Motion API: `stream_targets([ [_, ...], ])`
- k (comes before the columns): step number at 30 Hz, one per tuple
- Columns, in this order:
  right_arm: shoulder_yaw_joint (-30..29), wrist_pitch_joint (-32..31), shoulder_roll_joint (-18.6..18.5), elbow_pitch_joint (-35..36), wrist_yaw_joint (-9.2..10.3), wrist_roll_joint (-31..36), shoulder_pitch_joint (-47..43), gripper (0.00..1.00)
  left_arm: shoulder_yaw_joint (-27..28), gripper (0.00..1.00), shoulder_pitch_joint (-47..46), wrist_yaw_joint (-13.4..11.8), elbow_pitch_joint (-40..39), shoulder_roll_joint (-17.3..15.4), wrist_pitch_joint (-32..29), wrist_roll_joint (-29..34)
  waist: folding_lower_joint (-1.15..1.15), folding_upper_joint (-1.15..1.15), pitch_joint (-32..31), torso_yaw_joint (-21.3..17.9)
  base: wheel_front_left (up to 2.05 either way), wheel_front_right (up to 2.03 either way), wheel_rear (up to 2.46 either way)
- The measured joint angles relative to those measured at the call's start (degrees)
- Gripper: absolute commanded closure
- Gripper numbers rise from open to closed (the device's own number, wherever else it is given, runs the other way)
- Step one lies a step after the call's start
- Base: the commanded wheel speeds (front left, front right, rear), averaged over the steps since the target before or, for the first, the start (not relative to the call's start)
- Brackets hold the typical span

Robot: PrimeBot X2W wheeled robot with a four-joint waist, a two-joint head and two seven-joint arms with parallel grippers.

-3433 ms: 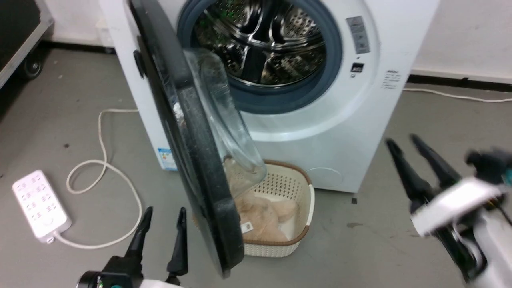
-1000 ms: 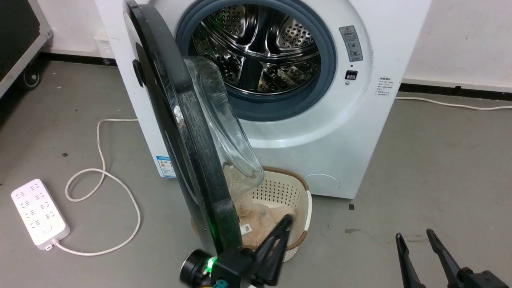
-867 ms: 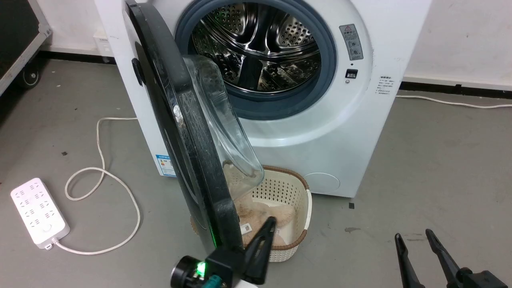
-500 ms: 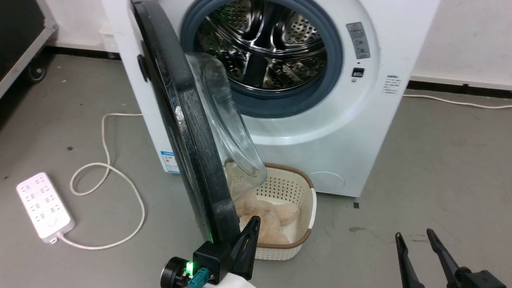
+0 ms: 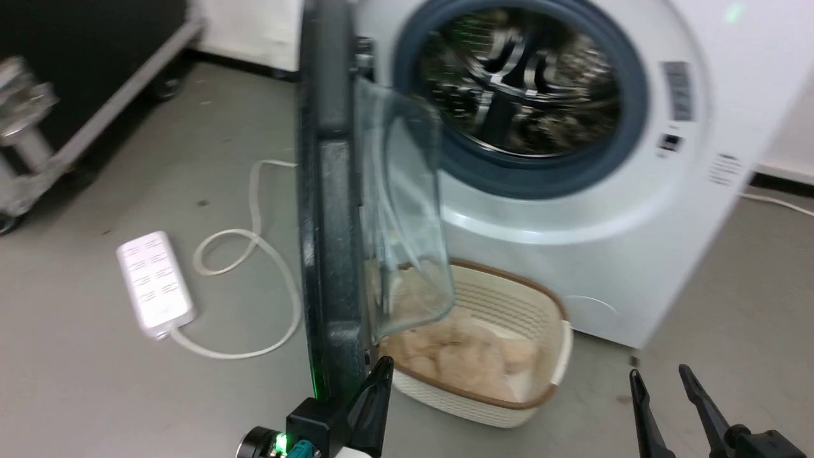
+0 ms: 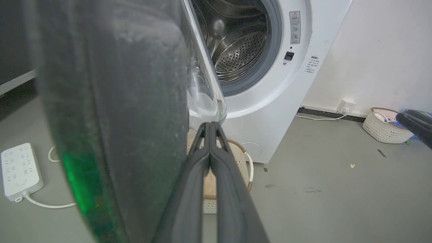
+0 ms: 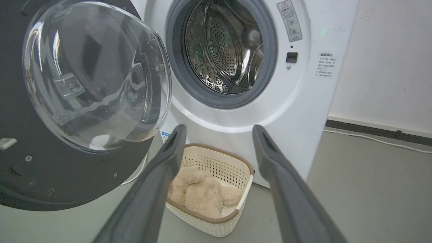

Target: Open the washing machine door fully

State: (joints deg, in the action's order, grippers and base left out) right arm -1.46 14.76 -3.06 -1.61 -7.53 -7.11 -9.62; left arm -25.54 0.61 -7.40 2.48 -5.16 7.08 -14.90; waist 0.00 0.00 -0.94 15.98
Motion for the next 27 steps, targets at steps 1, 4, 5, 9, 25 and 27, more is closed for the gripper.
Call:
stream_targets([
  [1, 0.23, 0.0, 0.0, -0.07, 0.0, -0.01, 0.02, 0.0, 0.16, 1.0, 0.18, -0.11, -0.24, -0.23, -0.2, 0.0, 0.0, 0.0, -0.04, 1.03, 0.0, 0.0, 0.0],
  [4, 0.51, -0.01, 0.01, -0.16, 0.0, -0.11, 0.07, 0.0, 0.98, 1.0, 0.33, -0.64, -0.97, -0.76, -0.54, -0.33, 0.0, 0.0, -0.05, 4.15, 0.0, 0.0, 0.0],
  [5, 0.66, 0.0, 0.01, -0.15, 0.0, -0.11, 0.11, 0.0, 1.57, 1.0, 0.32, -0.85, -1.19, -1.05, -0.58, -0.56, 0.0, 0.0, 0.02, 5.2, 0.0, 0.0, 0.0],
  [9, 1.47, -0.01, 0.03, -0.18, 0.0, 0.11, 0.41, 0.0, 4.7, 1.0, -0.04, -2.01, -1.78, -2.64, -0.8, -1.6, 0.0, 0.0, 0.83, 8.74, 0.0, 0.0, 0.0],
  [25, 1.93, 0.0, 0.05, 0.34, 0.0, 5.82, 5.22, 0.0, 22.91, 1.0, -9.42, -2.63, 1.87, -13.32, -1.56, -10.14, 0.01, 0.0, 12.67, 9.82, 0.0, 0.0, 0.0],
  [27, 1.53, 0.0, -0.05, 0.53, 0.0, 6.16, 5.69, 0.0, 25.76, 1.0, -11.12, -2.41, 3.76, -14.82, -1.6, -12.14, 0.01, 0.0, 14.16, 9.16, 0.0, 0.0, 0.0],
])
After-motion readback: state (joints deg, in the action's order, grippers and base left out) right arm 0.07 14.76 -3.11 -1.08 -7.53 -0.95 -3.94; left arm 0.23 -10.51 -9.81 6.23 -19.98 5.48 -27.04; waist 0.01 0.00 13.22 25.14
